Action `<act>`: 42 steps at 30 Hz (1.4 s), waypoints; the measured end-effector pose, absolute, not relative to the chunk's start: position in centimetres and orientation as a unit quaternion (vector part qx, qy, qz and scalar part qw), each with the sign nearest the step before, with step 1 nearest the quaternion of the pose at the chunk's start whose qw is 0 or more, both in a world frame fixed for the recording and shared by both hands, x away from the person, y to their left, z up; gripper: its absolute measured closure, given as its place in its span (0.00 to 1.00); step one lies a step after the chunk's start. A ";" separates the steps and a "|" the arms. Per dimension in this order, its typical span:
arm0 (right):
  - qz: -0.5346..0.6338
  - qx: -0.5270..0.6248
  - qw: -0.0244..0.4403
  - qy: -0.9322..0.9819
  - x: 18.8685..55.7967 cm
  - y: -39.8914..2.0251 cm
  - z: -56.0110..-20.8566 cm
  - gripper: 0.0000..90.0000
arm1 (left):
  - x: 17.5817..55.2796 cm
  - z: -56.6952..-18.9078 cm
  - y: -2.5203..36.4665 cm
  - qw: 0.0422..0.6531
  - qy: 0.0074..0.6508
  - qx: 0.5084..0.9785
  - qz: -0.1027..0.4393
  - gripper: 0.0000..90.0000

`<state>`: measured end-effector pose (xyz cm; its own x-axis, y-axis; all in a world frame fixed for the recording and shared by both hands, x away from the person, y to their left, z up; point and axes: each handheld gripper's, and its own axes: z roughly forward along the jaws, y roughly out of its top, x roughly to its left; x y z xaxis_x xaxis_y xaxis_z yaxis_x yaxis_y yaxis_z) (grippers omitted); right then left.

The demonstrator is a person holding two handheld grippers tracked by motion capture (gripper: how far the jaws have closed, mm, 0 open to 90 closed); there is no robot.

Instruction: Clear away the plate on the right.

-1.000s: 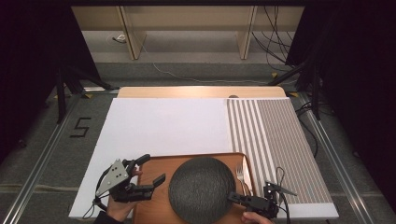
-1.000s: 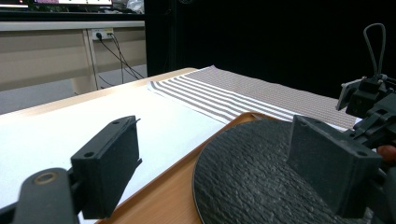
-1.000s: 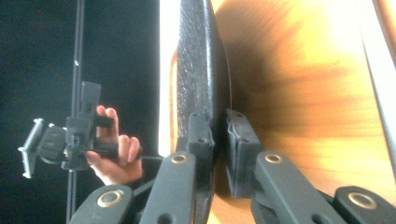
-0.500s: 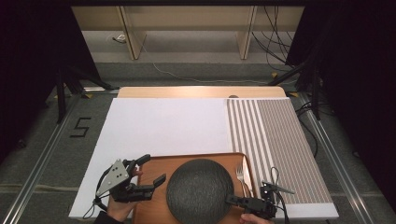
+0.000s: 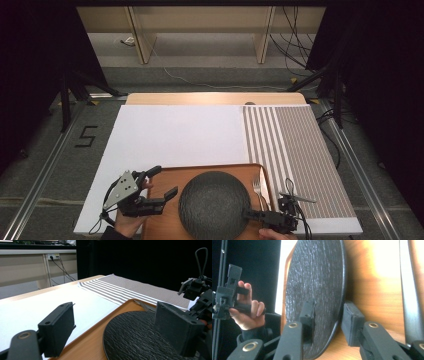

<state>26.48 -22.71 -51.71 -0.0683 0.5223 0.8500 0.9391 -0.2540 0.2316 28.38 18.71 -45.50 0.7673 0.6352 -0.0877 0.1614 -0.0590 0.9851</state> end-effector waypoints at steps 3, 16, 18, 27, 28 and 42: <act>-0.460 -0.635 0.214 -0.582 26.5 -22.7 -51.4 0.66 | 28.5 -45.5 18.8 0.629 0.288 0.699 0.182 0.18; -0.475 -0.623 0.135 -0.607 26.9 -23.8 -49.7 0.49 | 28.6 -45.6 18.7 0.626 0.286 0.706 0.169 0.18; -0.478 -0.617 0.124 -0.613 26.9 -23.8 -49.4 0.46 | 28.6 -45.7 18.6 0.625 0.284 0.707 0.170 0.18; -0.489 -0.593 0.048 -0.638 27.2 -24.5 -48.0 0.42 | 28.5 -45.7 18.5 0.625 0.282 0.708 0.170 0.18; -0.492 -0.592 0.044 -0.637 27.2 -24.7 -47.9 0.41 | 28.5 -45.7 18.5 0.624 0.282 0.709 0.170 0.18; -0.512 -0.542 -0.061 -0.664 26.8 -24.8 -46.2 0.33 | 28.5 -45.7 18.4 0.624 0.277 0.712 0.162 0.18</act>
<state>26.81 -24.81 -46.22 -0.4050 0.7820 0.4738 0.6576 -0.1109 0.7452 28.54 18.40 -45.67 0.7939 0.5969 -0.1161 0.1936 -0.0671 0.9788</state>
